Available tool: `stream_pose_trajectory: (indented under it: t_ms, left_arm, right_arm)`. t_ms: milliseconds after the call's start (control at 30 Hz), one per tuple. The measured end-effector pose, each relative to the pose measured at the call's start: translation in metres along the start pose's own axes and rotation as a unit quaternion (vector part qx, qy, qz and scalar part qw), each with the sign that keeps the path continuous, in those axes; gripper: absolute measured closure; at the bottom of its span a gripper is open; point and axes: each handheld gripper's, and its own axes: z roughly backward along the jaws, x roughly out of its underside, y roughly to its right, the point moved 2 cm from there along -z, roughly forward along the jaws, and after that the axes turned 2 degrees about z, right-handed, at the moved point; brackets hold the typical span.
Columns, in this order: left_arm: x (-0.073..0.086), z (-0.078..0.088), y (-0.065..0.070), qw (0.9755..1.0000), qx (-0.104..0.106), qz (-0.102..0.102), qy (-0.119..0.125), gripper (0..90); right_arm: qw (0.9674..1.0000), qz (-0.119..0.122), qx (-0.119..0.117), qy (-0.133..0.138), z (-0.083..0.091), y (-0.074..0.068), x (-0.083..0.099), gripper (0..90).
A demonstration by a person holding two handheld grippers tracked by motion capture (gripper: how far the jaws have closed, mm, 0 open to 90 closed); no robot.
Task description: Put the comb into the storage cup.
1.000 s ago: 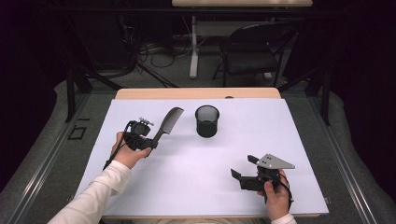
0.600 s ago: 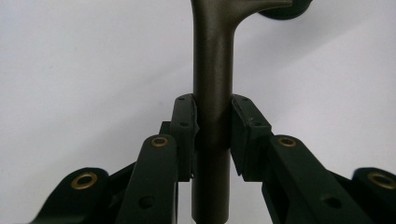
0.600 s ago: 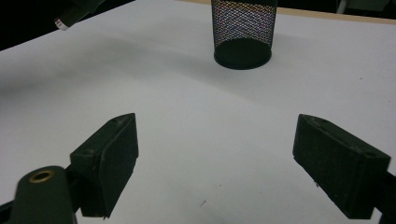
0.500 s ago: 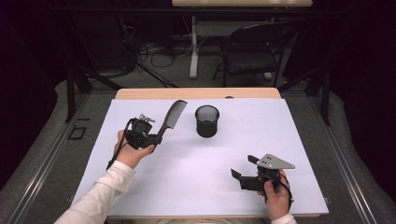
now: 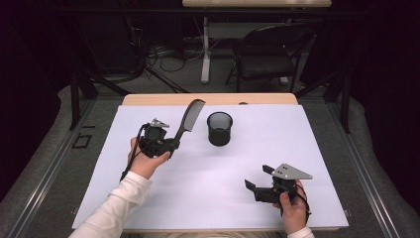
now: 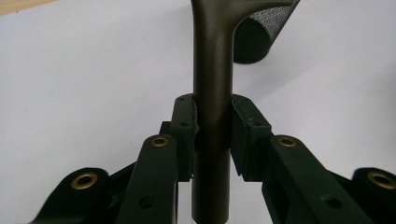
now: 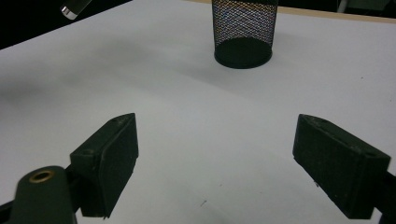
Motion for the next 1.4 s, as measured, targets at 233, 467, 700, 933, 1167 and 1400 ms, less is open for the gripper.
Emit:
stream_pose_trajectory:
  t_ms: [233, 467, 700, 933, 1167, 1400]
  left_arm:
    - [-0.004, -0.001, 0.014, 0.9996, 0.008, -0.009, 0.026, 72.6]
    - [-0.008, -0.001, 0.024, 0.9987, 0.012, -0.013, 0.049, 72.6]
    - [-0.011, -0.001, 0.032, 0.9970, 0.018, -0.013, 0.074, 72.6]
    - [-0.012, -0.001, 0.041, 0.9941, 0.017, -0.017, 0.106, 72.6]
    - [-0.012, -0.002, 0.046, 0.9910, 0.022, -0.012, 0.131, 72.6]
    - [-0.009, -0.002, 0.048, 0.9879, 0.017, -0.013, 0.153, 72.6]
  right_arm:
    - [1.0000, 0.000, 0.001, 0.000, 0.000, 0.000, 0.000, 14.0]
    - [1.0000, -0.001, 0.001, 0.003, 0.000, 0.000, 0.000, 14.1]
    - [1.0000, -0.002, 0.001, 0.004, 0.001, 0.000, 0.000, 14.0]
    - [1.0000, -0.001, 0.000, 0.002, 0.002, 0.001, 0.000, 14.0]
    - [1.0000, -0.001, 0.000, 0.002, 0.002, 0.001, 0.000, 14.0]
    - [1.0000, 0.000, 0.000, 0.003, 0.001, 0.000, 0.000, 14.0]
